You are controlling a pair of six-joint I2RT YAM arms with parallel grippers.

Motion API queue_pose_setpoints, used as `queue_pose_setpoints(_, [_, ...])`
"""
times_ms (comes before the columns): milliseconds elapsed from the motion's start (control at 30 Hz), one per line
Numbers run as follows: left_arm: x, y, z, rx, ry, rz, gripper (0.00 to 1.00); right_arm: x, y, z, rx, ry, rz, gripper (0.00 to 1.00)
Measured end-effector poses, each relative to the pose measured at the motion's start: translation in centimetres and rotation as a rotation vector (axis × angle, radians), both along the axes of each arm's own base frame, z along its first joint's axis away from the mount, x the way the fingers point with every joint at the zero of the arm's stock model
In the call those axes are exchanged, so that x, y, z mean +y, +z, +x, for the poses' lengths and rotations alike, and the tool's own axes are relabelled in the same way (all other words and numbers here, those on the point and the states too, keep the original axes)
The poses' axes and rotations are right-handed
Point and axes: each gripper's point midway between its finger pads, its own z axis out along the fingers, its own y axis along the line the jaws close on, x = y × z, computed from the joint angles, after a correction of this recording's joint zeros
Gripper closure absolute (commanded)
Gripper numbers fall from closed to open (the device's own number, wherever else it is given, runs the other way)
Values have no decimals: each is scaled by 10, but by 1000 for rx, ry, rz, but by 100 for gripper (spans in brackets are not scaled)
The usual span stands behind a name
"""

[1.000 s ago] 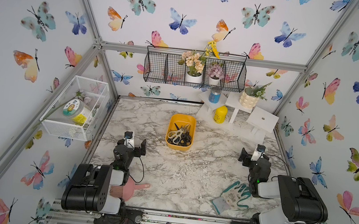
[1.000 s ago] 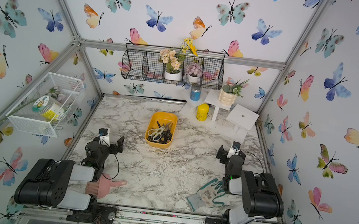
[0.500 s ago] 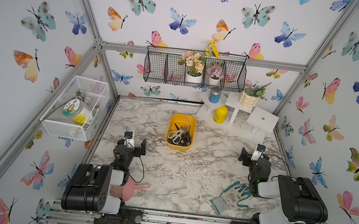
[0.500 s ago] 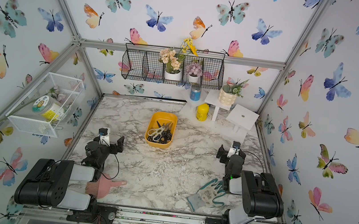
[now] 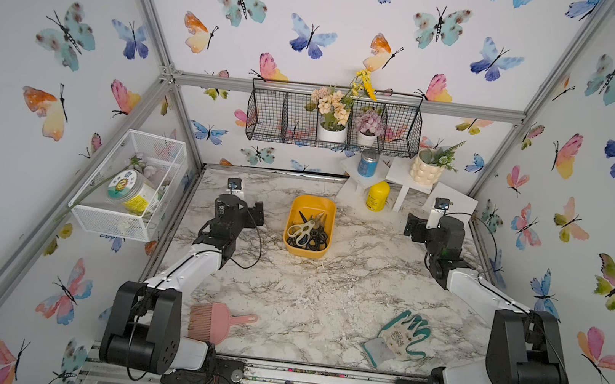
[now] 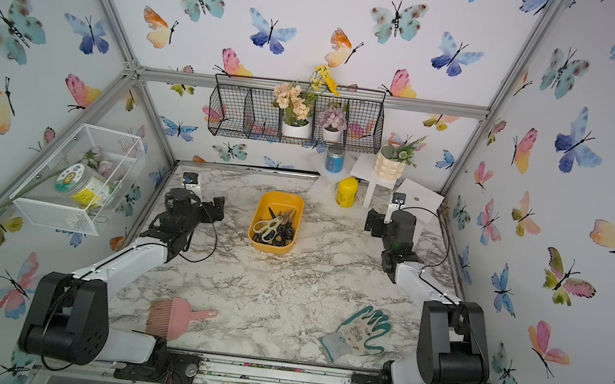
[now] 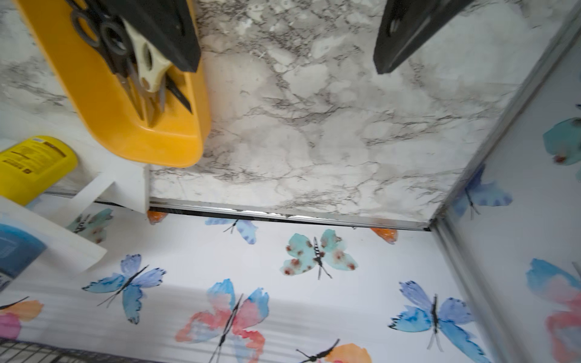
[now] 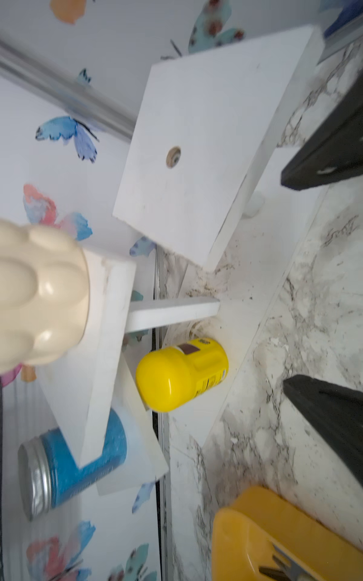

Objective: Take the scissors out of the storage box
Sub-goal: Pick up the scissors from the storage box.

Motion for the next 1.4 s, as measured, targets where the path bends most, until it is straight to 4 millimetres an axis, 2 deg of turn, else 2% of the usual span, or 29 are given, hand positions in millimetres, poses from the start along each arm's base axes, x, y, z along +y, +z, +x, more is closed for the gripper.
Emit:
queue_pose_setpoints(67, [-35,3,6,51,-49,-6,14,20,-3,0,46,40,14,3])
queue_pose_setpoints(100, [-59,0,6,91,-86,-9,17,30,-7,-4,77,62,21,3])
queue_pose_setpoints(233, [-128,-23,8,222,-206,36,28,57,-27,-22,208,128,28,5])
queue_pose_setpoints(333, [-154,-48,14,324,-251,92,35,71,-36,-34,278,162,35,5])
queue_pose_setpoints(433, [-155,-73,21,404,-257,143,39,76,-43,-46,333,178,43,5])
queue_pose_setpoints(533, [-150,-92,17,476,-275,204,40,75,-42,-54,352,177,51,5])
queue_pose_setpoints(767, [-145,-121,13,571,-323,302,46,73,-44,-62,383,169,75,6])
queue_pose_setpoints(833, [-144,-130,5,607,-338,329,48,74,-45,-64,392,168,82,6])
queue_pose_setpoints(1067, [-144,-138,-3,628,-351,369,48,75,-57,-67,433,169,84,6])
queue_pose_setpoints(1267, [-140,-164,-2,671,-338,413,49,77,-59,-68,443,172,87,6])
queue_pose_setpoints(1400, [-139,-169,-2,679,-331,425,57,77,-60,-69,448,171,88,6])
